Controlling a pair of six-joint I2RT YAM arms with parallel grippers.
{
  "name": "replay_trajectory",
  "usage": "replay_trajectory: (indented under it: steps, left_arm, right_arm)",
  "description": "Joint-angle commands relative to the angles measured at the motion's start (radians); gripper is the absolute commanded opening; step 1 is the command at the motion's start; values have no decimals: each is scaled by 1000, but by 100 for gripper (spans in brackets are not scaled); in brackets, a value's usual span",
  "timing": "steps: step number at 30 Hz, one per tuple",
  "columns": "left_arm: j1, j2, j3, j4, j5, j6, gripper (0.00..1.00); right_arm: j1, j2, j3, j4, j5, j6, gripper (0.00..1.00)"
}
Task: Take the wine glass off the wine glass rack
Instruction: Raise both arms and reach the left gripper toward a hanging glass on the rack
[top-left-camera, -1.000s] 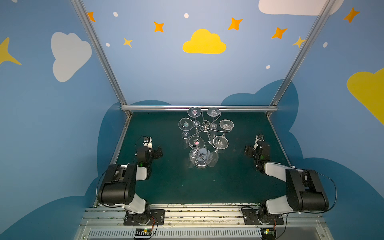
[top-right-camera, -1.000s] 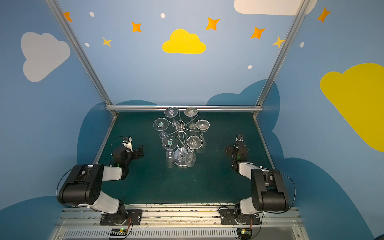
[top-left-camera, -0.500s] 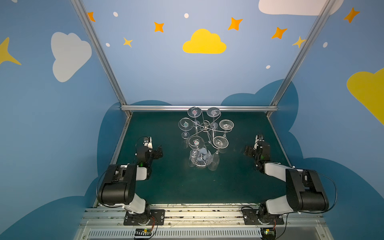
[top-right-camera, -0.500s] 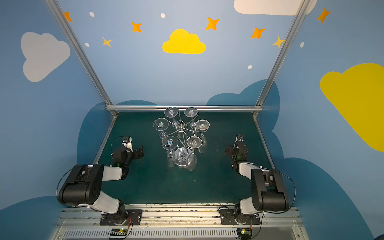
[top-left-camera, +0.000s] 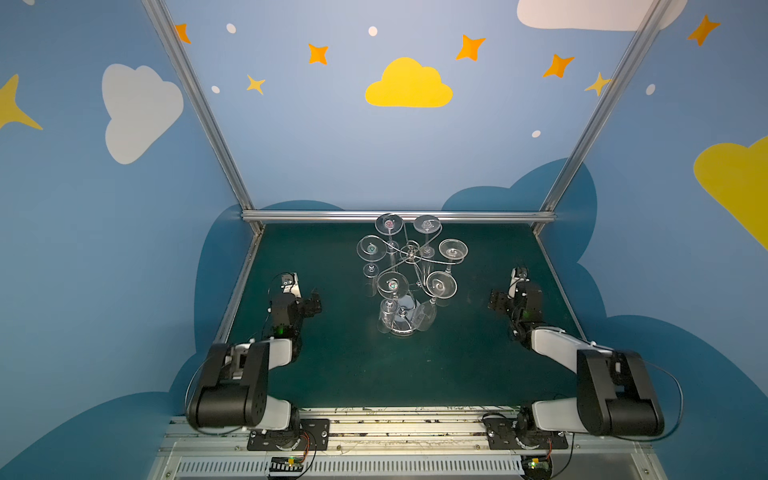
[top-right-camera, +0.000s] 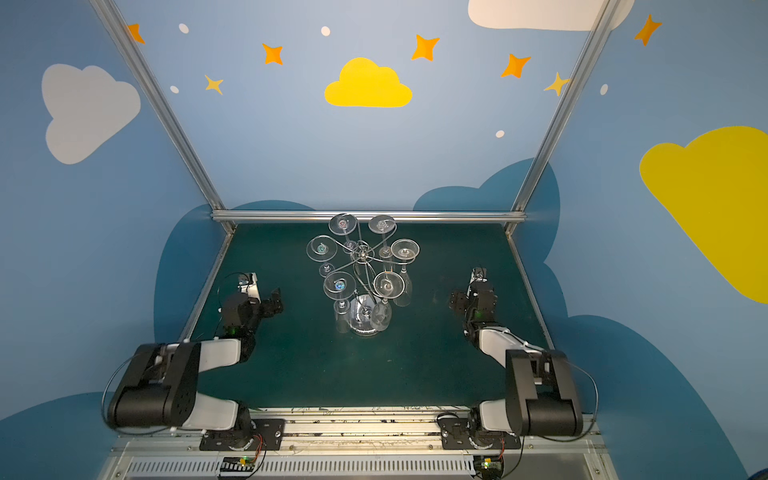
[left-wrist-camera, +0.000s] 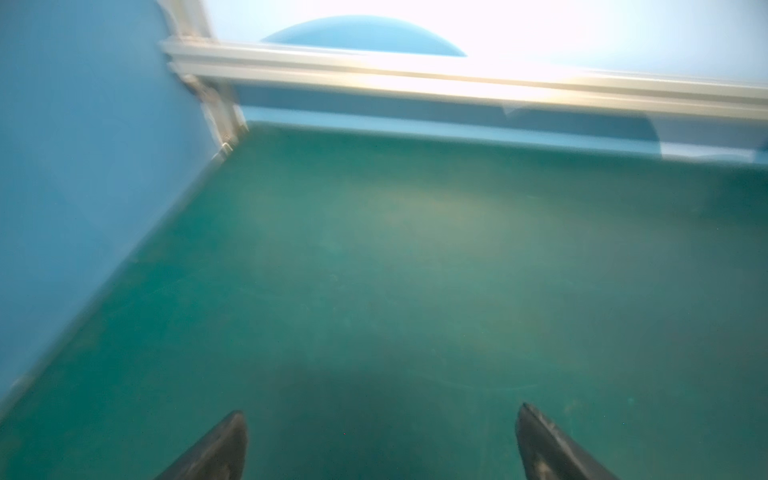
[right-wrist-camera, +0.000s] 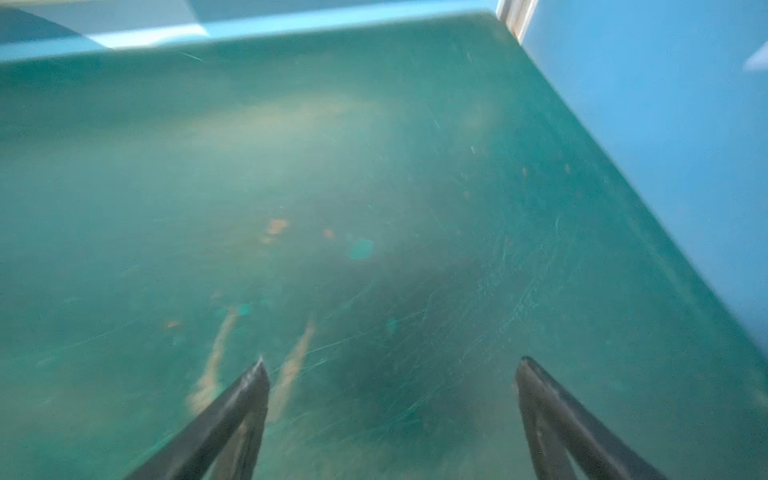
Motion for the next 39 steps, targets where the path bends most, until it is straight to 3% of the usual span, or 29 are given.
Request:
replay_trajectory:
  steps: [1, 5, 9, 14, 19, 26, 33, 39]
  left_arm:
    - [-2, -197, 170, -431, -99, -56, 99]
    - [-2, -391, 316, -757, 6, -100, 99]
    - [-2, -562, 389, -905, 254, -197, 99]
    - [-7, -607, 485, -1015, 552, -365, 97]
    - [-47, -608, 537, -1034, 699, -530, 92]
    - [-240, -657, 556, -1048, 696, -720, 86]
    - [-323, -719, 557, -1085, 702, -932, 79]
    - [-373, -746, 502, -1007, 721, -1095, 77]
  right_arm:
    - [15, -152, 125, -277, -13, 23, 91]
    - [14, -324, 275, -555, -89, 68, 91]
    - [14, -494, 320, -647, -230, 120, 91]
    - [15, -555, 485, -936, -359, 222, 91]
    - [17, -569, 567, -1089, -521, 304, 91]
    - [18, -596, 583, -1179, -627, 384, 91]
    - [20, -589, 590, -1226, -655, 409, 91]
    - [24, -593, 599, -1246, -666, 421, 91]
